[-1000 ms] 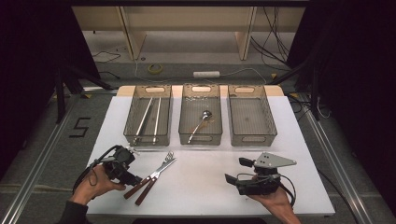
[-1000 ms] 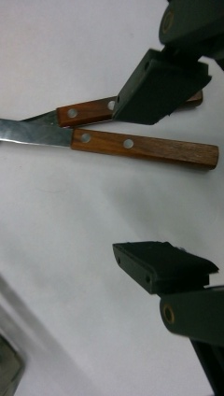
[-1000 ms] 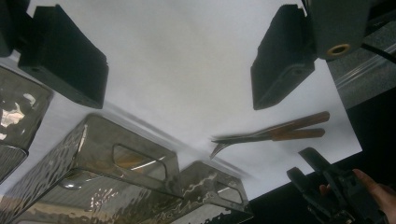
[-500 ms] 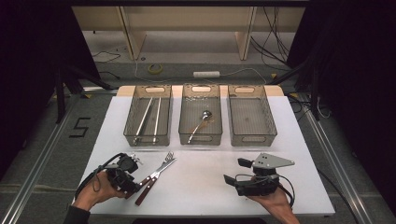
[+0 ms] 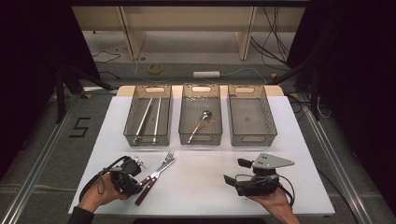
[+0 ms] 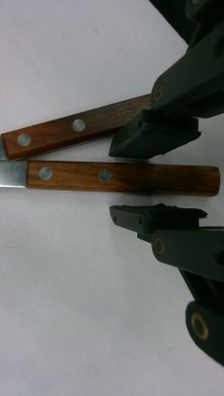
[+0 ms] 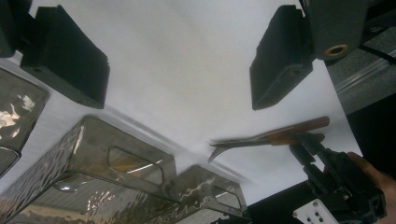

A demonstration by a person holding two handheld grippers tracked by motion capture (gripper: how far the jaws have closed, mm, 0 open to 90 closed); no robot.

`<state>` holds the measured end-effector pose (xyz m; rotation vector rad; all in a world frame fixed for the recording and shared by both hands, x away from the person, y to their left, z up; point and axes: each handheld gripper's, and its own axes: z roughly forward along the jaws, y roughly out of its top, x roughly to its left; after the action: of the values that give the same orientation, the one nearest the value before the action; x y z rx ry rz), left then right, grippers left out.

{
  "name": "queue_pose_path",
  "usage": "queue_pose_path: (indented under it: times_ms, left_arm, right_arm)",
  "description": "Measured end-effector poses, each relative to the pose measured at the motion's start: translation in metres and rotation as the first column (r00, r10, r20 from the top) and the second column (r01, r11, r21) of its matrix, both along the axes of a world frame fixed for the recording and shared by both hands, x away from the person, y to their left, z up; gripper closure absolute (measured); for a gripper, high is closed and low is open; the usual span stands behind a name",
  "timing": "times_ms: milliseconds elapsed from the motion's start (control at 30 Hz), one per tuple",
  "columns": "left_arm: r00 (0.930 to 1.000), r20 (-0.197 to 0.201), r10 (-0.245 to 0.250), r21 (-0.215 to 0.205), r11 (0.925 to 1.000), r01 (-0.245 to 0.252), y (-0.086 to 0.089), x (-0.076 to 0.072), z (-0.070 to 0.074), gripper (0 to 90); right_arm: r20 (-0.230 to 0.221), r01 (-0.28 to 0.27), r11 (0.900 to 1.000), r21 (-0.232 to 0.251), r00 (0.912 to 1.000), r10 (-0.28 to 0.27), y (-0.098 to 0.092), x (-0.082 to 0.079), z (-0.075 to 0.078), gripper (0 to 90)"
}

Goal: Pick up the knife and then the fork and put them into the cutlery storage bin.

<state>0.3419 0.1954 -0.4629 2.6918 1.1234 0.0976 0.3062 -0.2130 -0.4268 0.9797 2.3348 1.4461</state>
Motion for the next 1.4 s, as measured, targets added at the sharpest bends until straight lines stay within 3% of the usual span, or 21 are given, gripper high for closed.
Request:
queue_pose_path:
  times_ms: [767,1100,1400]
  left_arm:
    - [0.9991,0.029,-0.031,0.023,0.9993,0.030,-0.0047,-0.0039,-0.0009,73.6]
    - [0.9992,0.034,-0.020,-0.018,0.9996,0.021,0.0000,-0.0033,-0.0008,75.4]
    - [0.9978,0.067,-0.001,-0.052,0.9987,0.004,0.0027,-0.0019,0.0078,75.5]
  right_arm:
    - [0.002,0.001,1.000,-0.005,1.0000,-0.001,0.0002,-0.0003,0.0001,21.3]
    - [0.000,0.002,1.000,-0.005,1.0000,-0.002,0.0006,-0.0001,0.0000,21.4]
    - [-0.002,0.001,1.000,-0.004,1.0000,-0.001,0.0006,0.0001,-0.0002,21.4]
